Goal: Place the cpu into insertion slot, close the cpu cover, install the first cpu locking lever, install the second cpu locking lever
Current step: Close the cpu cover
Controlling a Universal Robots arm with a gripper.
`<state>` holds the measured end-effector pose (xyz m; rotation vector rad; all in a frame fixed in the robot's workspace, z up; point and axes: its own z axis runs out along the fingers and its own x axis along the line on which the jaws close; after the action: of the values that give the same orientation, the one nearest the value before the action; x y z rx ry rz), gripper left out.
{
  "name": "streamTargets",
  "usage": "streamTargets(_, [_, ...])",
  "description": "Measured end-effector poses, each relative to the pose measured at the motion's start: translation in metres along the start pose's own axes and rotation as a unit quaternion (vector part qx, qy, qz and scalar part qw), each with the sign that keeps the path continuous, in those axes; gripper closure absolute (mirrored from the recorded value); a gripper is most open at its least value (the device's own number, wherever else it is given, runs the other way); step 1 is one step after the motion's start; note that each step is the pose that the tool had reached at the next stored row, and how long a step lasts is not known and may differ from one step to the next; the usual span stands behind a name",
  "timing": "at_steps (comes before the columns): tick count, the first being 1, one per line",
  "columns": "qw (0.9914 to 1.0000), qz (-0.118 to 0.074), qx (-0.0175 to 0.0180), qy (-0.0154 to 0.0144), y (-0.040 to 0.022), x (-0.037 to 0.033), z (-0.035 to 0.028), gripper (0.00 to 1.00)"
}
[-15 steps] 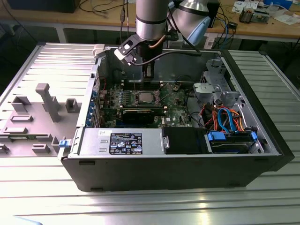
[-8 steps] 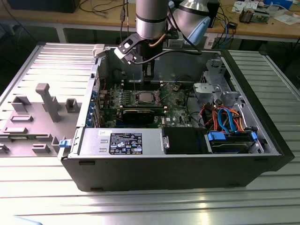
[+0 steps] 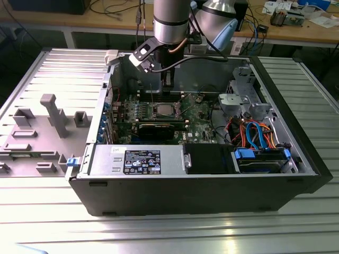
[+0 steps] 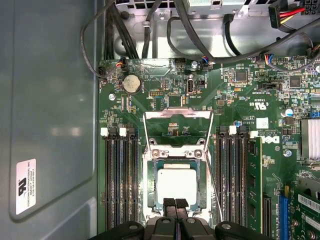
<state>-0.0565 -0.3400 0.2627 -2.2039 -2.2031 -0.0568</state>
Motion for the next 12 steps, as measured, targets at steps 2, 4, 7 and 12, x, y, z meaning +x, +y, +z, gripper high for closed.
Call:
streamTargets(2, [1.00000,0.000,0.0000,-0.0007,0.0000,0.0000,-0.0006,0.89])
streamTargets(4, [1.00000,0.000,0.0000,-0.0007,0.0000,0.0001,-0.0025,0.89])
streamTargets(7, [1.00000,0.000,0.0000,-0.0009,0.0000,0.0001,-0.0030,0.89])
streamTargets(12, [1.00000,0.000,0.0000,-0.0014,0.0000,0.0001,-0.0031,0.89])
